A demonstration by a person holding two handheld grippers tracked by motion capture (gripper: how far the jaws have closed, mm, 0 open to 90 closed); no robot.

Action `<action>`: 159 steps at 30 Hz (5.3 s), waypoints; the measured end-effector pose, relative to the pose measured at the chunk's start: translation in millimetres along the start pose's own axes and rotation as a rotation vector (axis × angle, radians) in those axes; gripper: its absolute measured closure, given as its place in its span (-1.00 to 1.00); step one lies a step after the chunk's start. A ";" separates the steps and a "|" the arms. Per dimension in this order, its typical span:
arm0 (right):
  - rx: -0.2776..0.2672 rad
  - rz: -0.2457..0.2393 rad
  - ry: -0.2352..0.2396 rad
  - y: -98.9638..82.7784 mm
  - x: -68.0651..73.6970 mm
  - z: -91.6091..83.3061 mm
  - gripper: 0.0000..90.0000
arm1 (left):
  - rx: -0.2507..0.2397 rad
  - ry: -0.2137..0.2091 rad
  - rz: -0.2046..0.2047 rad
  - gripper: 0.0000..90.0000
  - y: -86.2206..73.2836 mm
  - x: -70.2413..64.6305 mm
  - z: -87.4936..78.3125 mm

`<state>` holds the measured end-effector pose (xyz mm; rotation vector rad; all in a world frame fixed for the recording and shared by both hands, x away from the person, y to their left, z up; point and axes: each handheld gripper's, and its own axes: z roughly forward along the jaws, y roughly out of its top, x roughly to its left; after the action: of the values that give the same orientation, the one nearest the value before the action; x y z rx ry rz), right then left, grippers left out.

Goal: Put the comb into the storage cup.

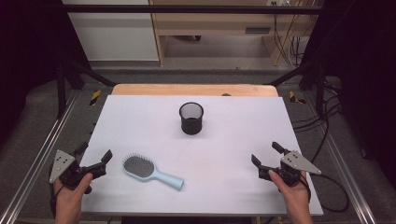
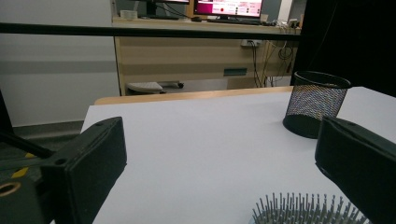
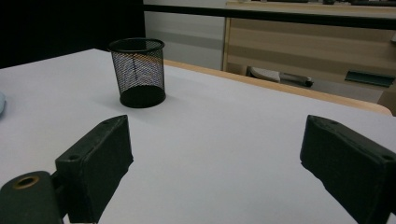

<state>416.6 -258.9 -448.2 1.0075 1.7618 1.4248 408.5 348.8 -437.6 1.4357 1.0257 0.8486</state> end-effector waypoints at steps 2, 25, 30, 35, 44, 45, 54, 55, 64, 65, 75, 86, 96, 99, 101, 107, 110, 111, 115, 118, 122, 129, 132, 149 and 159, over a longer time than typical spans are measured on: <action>0.001 0.000 -0.002 0.0 0.7 -0.5 -0.81 | 0.004 0.005 -0.002 -0.94 -0.3 -0.1 -0.2; 0.016 0.003 -0.015 -0.5 0.1 0.6 -0.88 | 0.159 0.004 -0.021 0.44 -4.1 3.9 4.3; 0.013 0.006 -0.010 -0.4 1.2 1.1 -0.89 | 0.239 -0.015 -0.014 0.81 -8.7 4.5 8.9; 0.015 0.004 -0.009 -0.1 2.3 1.5 -0.89 | 0.303 -0.017 -0.001 0.98 -13.8 5.5 14.8; 0.025 -0.008 -0.007 -0.6 3.8 3.2 -0.89 | 0.421 -0.039 0.012 1.00 -23.1 5.1 28.1; 0.027 -0.011 -0.006 -0.7 3.9 3.5 -0.89 | 0.431 -0.043 0.015 1.00 -24.1 4.0 29.7; 0.034 -0.010 0.002 -1.2 5.4 4.0 -0.89 | 0.491 -0.084 0.066 1.00 -29.2 -8.1 40.7; 0.036 -0.009 0.003 -1.2 5.8 4.1 -0.88 | 0.494 -0.088 0.074 1.00 -29.5 -9.1 42.1; 0.034 -0.010 0.015 -0.4 7.9 3.9 -0.88 | 0.542 -0.110 0.113 1.00 -33.9 -17.3 47.7; 0.034 -0.010 0.015 -0.4 7.9 3.9 -0.88 | 0.542 -0.110 0.113 1.00 -33.9 -17.3 47.7; 0.048 -0.002 0.022 0.5 11.3 4.1 -0.88 | 0.569 -0.139 0.125 1.00 -34.1 -36.5 48.1; 0.055 -0.010 0.027 0.5 12.0 4.5 -0.88 | 0.581 -0.186 0.159 1.00 -33.3 -58.3 58.9; 0.067 -0.010 0.028 0.8 13.5 4.9 -0.88 | 0.598 -0.217 0.179 1.00 -32.3 -78.8 62.7; 0.071 -0.004 0.029 1.1 13.8 4.9 -0.88 | 0.602 -0.235 0.174 1.00 -32.3 -88.8 65.0; 0.081 -0.002 0.032 1.4 14.4 5.1 -0.88 | 0.606 -0.252 0.180 1.00 -32.2 -96.0 66.8; 0.117 -0.002 0.047 2.3 17.6 6.0 -0.86 | 0.606 -0.284 0.181 1.00 -33.2 -119.4 72.2; 0.128 -0.008 0.058 3.2 20.3 6.9 -0.86 | 0.603 -0.293 0.189 1.00 -33.5 -125.5 73.2; 0.140 -0.021 0.071 4.2 23.9 8.3 -0.86 | 0.602 -0.301 0.189 1.00 -33.9 -130.4 74.0; 0.155 -0.028 0.092 6.1 30.5 10.8 -0.85 | 0.601 -0.312 0.195 1.00 -34.4 -137.0 74.7; 0.172 -0.040 0.106 9.4 39.3 14.5 -0.80 | 0.599 -0.328 0.197 1.00 -35.0 -145.0 76.3; 0.192 -0.064 0.131 11.6 47.5 17.9 -0.78 | 0.596 -0.337 0.208 1.00 -35.8 -150.8 76.5; 0.252 -0.066 0.199 17.5 64.9 24.2 -0.73 | 0.577 -0.352 0.211 1.00 -38.7 -150.0 76.9; 0.297 -0.089 0.236 22.0 75.8 28.4 -0.71 | 0.552 -0.353 0.213 1.00 -38.2 -147.6 74.8; 0.604 -0.201 0.397 23.4 138.4 52.0 -0.40 | 0.244 -0.169 0.145 -0.67 -20.9 -121.3 63.1; 0.729 -0.240 0.438 11.4 159.4 68.5 0.05 | 0.227 -0.145 0.114 -0.88 -19.8 -116.1 61.3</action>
<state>398.3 -86.1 -453.6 0.8048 2.7311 0.8916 420.4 218.3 -459.0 1.7360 0.9597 0.7137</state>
